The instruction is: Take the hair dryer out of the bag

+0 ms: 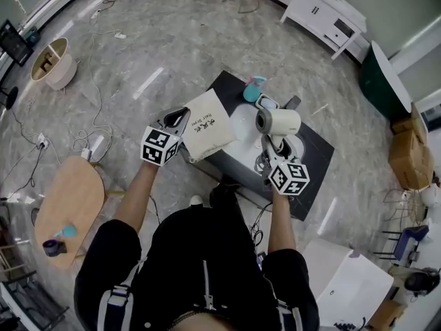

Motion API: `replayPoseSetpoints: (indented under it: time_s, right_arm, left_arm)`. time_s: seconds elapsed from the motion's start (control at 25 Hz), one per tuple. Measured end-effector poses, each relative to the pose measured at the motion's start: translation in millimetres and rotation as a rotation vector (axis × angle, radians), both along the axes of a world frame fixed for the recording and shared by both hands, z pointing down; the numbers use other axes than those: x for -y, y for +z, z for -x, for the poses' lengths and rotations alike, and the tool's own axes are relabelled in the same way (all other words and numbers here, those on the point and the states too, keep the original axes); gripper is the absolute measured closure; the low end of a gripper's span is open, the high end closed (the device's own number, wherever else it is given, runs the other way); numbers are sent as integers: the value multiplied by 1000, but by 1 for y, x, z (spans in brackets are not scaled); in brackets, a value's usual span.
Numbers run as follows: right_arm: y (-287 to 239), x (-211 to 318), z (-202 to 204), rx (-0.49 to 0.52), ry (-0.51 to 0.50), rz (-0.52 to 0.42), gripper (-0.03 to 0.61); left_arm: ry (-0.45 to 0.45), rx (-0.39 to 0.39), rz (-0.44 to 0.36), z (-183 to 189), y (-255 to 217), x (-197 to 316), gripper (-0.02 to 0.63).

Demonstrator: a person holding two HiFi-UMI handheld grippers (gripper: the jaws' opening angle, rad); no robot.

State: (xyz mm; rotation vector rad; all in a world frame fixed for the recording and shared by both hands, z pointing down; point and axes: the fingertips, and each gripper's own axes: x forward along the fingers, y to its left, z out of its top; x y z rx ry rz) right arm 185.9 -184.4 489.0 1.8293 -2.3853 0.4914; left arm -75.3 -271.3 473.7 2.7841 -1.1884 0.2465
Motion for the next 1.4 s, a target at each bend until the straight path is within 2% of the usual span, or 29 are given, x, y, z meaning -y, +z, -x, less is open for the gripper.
replayPoseSetpoints:
  time_s: [0.68,1.4]
  right_arm:
    - [-8,-6,4,29,23,-21,365]
    - [-5,-13,2,3,24,-27,365]
  left_arm:
    - [1,1,26,-2,10,-8,578]
    - [22,4,46,-12,22,-13,578]
